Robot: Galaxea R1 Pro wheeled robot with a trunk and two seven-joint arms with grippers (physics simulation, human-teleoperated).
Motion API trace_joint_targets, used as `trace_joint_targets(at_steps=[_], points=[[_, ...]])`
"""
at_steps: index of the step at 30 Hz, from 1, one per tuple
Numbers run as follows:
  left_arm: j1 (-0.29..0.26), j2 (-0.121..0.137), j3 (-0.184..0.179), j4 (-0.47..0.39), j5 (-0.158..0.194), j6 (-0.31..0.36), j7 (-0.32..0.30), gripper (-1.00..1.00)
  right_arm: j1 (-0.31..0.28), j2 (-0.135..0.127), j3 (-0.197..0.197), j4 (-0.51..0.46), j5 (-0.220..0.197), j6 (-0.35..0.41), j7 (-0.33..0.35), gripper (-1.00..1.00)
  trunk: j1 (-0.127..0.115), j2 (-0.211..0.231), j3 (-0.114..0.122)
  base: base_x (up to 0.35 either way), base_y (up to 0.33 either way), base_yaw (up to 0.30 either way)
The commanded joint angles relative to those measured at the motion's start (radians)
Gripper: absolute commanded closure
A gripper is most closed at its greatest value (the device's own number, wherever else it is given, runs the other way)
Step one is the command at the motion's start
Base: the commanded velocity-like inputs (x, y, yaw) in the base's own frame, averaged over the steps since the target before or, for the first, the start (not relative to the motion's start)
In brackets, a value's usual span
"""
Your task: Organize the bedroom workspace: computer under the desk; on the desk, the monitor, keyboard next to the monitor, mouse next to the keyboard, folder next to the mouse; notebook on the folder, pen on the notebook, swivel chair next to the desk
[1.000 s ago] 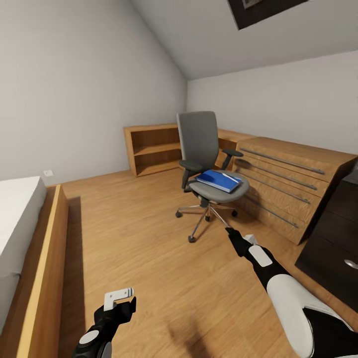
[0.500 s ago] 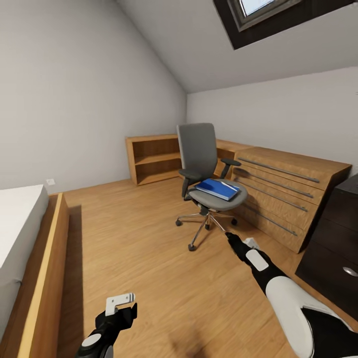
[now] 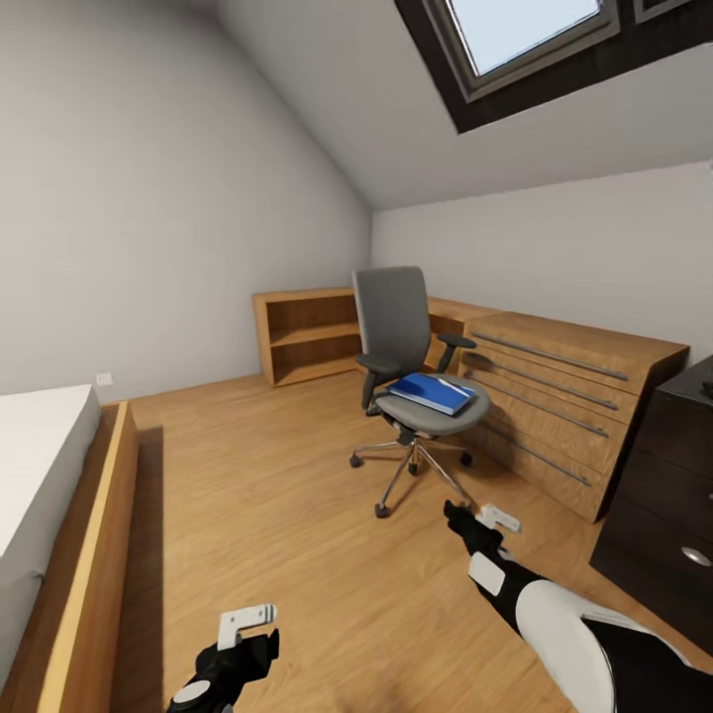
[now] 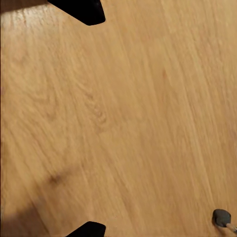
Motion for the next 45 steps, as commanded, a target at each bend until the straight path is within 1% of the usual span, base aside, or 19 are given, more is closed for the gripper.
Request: trace_joint_targets(at_steps=[1,4,5,7,10,11,14,15,17,19,20,23,26,29,32,38,40,41,45], points=[[0.0,-0.001,0.0,0.025,0.002,0.004,0.003,-1.0,0.015,0.009,-0.006,0.016,0.039,-0.056,0.002,-1.0,-0.001,0.0,0.003,0.0,0.0,0.0],[0.0,-0.001,0.0,0.065,0.002,0.004,0.003,-1.0,0.061,0.018,-0.006,0.029,0.097,-0.104,0.0,-1.0,-0.002,0.001,0.015,0.0,0.0,0.0],[0.0,0.0,0.0,0.09,0.002,0.004,0.002,-1.0,0.097,0.022,-0.006,0.034,0.132,-0.123,-0.001,-1.0,-0.002,0.001,0.018,0.0,0.0,0.0],[0.0,0.0,0.0,0.117,0.003,0.003,0.001,-1.0,0.128,0.024,-0.006,0.037,0.161,-0.138,-0.002,-1.0,-0.007,0.008,0.025,0.0,0.0,0.0],[0.0,0.001,0.0,0.175,0.003,0.001,-0.001,-1.0,0.157,0.027,-0.006,0.04,0.189,-0.159,-0.003,-1.0,-0.018,0.029,0.035,0.0,0.0,0.0],[0.0,0.002,0.0,0.221,0.003,-0.003,-0.002,-1.0,0.169,0.029,-0.005,0.041,0.201,-0.174,-0.003,-1.0,-0.022,0.036,0.038,0.0,0.0,0.0],[0.0,0.002,0.0,0.286,0.004,-0.022,-0.002,-1.0,0.184,0.037,-0.005,0.042,0.213,-0.197,-0.003,-1.0,-0.034,0.057,0.047,0.0,0.0,0.0],[0.0,0.002,0.0,0.325,0.003,-0.046,-0.003,-1.0,0.198,0.046,-0.005,0.042,0.225,-0.211,-0.003,-1.0,-0.037,0.064,0.05,0.0,0.0,0.0],[0.0,0.002,0.0,0.362,0.003,-0.076,-0.003,-1.0,0.214,0.053,-0.005,0.042,0.241,-0.223,-0.003,-1.0,-0.045,0.078,0.057,0.0,0.0,0.0],[0.0,0.003,-0.001,0.396,0.003,-0.111,-0.002,-1.0,0.234,0.058,-0.005,0.043,0.261,-0.234,-0.003,-1.0,-0.053,0.092,0.063,0.0,0.0,0.0],[0.0,0.003,-0.001,0.427,0.003,-0.144,-0.002,-1.0,0.253,0.062,-0.004,0.043,0.282,-0.245,-0.004,-1.0,-0.057,0.099,0.066,0.0,0.0,0.0],[0.0,0.004,0.001,0.468,0.003,-0.185,-0.003,-1.0,0.273,0.065,-0.004,0.043,0.306,-0.264,-0.005,-1.0,-0.068,0.12,0.076,0.0,0.0,0.0],[0.0,0.005,0.002,0.505,0.002,-0.217,-0.003,-1.0,0.289,0.068,-0.004,0.044,0.323,-0.282,-0.005,-1.0,-0.08,0.141,0.085,0.0,0.0,0.0],[0.0,0.008,0.003,0.519,0.002,-0.227,-0.003,-1.0,0.303,0.068,-0.004,0.045,0.328,-0.288,-0.005,-1.0,-0.091,0.162,0.094,0.0,0.0,0.0],[0.0,0.019,0.004,0.53,0.002,-0.241,-0.002,-1.0,0.322,0.068,-0.004,0.044,0.334,-0.294,-0.004,-1.0,-0.103,0.183,0.103,0.0,0.0,0.0],[0.0,0.026,0.004,0.538,0.003,-0.313,-0.001,-1.0,0.329,0.067,-0.004,0.044,0.336,-0.296,-0.004,-1.0,-0.126,0.225,0.119,0.0,0.0,0.0],[0.0,0.026,0.004,0.539,0.003,-0.354,0.0,-1.0,0.331,0.067,-0.005,0.045,0.336,-0.296,-0.005,-1.0,-0.133,0.239,0.125,0.0,0.0,0.0],[0.0,0.027,0.018,0.555,0.006,-0.41,0.004,-1.0,0.333,0.061,-0.007,0.044,0.331,-0.297,-0.008,-1.0,-0.137,0.246,0.128,0.0,0.0,0.0],[0.0,0.026,0.029,0.563,0.006,-0.416,0.004,-1.0,0.333,0.061,-0.007,0.044,0.33,-0.297,-0.008,-1.0,-0.152,0.274,0.141,0.0,0.0,-0.004]])
